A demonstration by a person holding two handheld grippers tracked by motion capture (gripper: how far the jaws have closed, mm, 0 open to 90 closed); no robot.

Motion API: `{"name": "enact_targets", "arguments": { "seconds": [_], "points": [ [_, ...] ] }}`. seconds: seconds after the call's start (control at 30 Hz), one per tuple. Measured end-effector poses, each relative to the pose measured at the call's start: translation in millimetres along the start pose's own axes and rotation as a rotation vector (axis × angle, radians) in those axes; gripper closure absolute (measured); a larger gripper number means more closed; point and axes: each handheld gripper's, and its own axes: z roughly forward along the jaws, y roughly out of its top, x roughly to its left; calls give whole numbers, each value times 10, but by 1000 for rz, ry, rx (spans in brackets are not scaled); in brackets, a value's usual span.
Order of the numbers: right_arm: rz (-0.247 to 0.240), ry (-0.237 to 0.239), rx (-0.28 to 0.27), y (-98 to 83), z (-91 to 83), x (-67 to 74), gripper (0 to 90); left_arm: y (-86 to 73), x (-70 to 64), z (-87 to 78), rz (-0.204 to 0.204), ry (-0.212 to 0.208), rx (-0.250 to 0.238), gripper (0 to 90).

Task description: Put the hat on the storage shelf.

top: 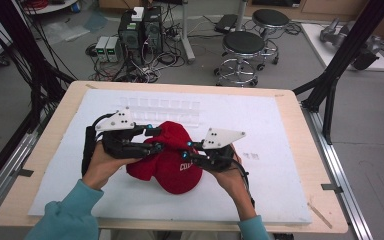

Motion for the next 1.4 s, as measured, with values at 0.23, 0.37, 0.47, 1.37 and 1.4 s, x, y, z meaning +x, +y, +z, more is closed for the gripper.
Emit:
{"name": "enact_targets", "arguments": {
  "seconds": [0.23,0.37,0.47,1.37,1.4],
  "points": [
    [33,-19,-7,-3,-16,-21,846,-79,52,-65,-33,46,-96,113],
    [35,-40,-3,-13,-19,-21,846,-108,82,-156,-52,55,-132,113],
    [36,-53,-9,-17,-31,-27,846,-131,99,-244,-55,56,-158,113],
    [136,-203,-108,147,-237,-98,845,-644,-32,-512,-63,54,-92,124],
    [143,-207,-109,159,-234,-97,845,-660,-40,-488,-69,54,-89,124]
  ]
}}
